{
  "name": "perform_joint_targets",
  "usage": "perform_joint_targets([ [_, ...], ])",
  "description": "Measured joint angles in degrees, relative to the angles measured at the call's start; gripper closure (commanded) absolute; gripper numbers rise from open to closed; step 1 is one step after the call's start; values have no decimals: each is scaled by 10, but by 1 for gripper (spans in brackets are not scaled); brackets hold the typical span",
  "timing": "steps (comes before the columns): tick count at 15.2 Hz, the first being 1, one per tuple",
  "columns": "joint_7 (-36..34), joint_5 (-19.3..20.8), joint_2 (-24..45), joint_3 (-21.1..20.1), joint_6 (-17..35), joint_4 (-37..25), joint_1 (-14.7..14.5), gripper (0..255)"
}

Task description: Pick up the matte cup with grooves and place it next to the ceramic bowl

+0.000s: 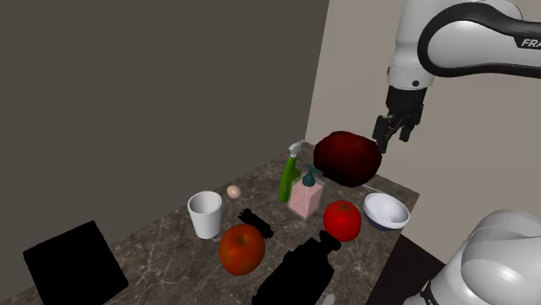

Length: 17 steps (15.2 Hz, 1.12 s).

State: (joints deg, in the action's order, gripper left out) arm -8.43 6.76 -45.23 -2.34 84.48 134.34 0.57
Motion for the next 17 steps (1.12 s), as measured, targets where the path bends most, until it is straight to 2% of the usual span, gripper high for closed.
perform_joint_targets([
  [2,-4,-4,8,-3,5,-2,-2,0],
  [8,-40,-44,79,-34,74,0,-21,0],
  [17,-91,-90,235,-84,179,-50,-48,0],
])
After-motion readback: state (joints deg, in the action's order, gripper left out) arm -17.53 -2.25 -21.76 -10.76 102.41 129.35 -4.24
